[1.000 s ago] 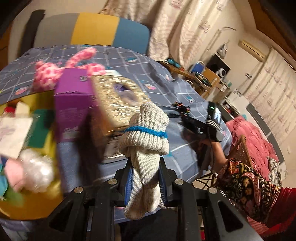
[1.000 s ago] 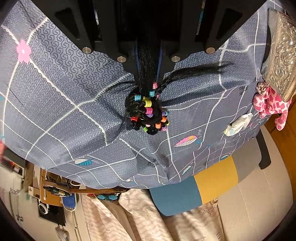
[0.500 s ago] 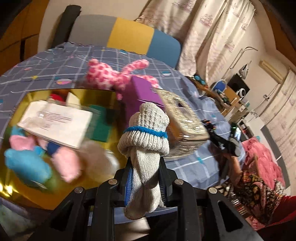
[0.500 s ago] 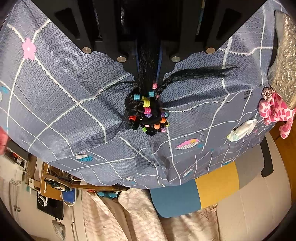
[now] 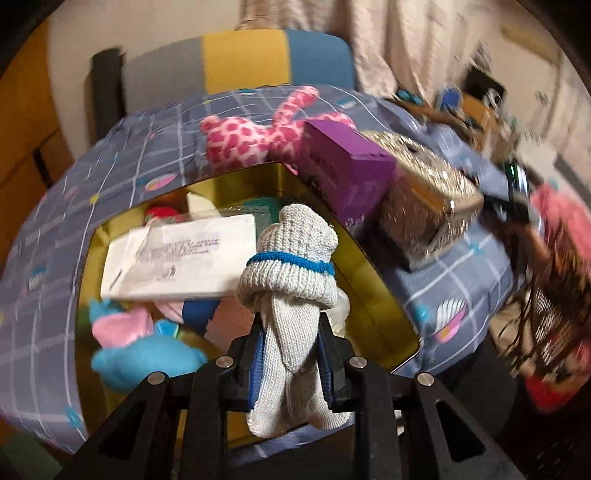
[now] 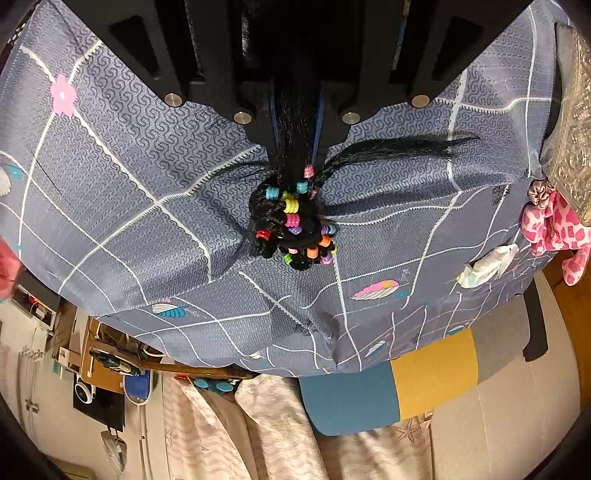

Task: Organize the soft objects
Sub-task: 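Carry the white knit glove into the gold tray with the left tool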

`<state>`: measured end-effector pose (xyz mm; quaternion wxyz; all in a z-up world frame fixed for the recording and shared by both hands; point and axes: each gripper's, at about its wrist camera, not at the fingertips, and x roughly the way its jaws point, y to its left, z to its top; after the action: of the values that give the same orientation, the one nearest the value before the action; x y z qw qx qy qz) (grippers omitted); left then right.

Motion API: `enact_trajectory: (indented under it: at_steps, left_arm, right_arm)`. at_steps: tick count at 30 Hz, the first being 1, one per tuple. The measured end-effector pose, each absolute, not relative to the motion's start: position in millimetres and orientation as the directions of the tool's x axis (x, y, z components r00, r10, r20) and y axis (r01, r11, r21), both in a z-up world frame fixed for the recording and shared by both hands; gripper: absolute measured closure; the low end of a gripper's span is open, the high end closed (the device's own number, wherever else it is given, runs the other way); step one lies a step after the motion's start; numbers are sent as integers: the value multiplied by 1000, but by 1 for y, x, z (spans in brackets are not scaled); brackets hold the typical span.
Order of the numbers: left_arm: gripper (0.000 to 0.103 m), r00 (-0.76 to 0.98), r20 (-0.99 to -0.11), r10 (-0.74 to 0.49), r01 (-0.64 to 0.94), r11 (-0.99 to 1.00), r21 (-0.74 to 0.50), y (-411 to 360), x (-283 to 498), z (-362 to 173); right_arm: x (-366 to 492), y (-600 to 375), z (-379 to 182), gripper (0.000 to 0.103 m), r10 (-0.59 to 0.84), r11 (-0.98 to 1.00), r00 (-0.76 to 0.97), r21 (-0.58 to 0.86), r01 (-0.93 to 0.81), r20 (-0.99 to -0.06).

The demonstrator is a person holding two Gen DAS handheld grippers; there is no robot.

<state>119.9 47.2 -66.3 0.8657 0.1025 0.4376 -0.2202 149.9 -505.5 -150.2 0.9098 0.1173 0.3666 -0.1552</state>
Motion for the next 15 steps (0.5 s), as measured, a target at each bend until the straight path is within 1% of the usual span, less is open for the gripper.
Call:
enact_trajectory:
  at_steps: [2,5,9,14,15]
  left_arm:
    - [75,510,-818,-268,493,870,23,43,125,-71]
    - [71,474,-844,-252,485,874,12,40,134,-78]
    - [63,479,-822,-309,474,879,-55,47,128,-71]
    - [63,515,-778,-360,397,904,-155,65,125,-61]
    - [63,517,-781,-351,385,910,-154,67,126,-62]
  right_arm:
    - [151,-504,-150,89,-200,925,682,95,369,-704]
    - [151,-504,-150,89,-204,925,680,88,369,-705]
    - [151,-504,-150,89,-206,925,678,85,370,-705]
    - [152,-501,-149,89,-218,926,671,67,371,-709]
    - [153,-500,-149,89,-224,927,667,57,372,-711]
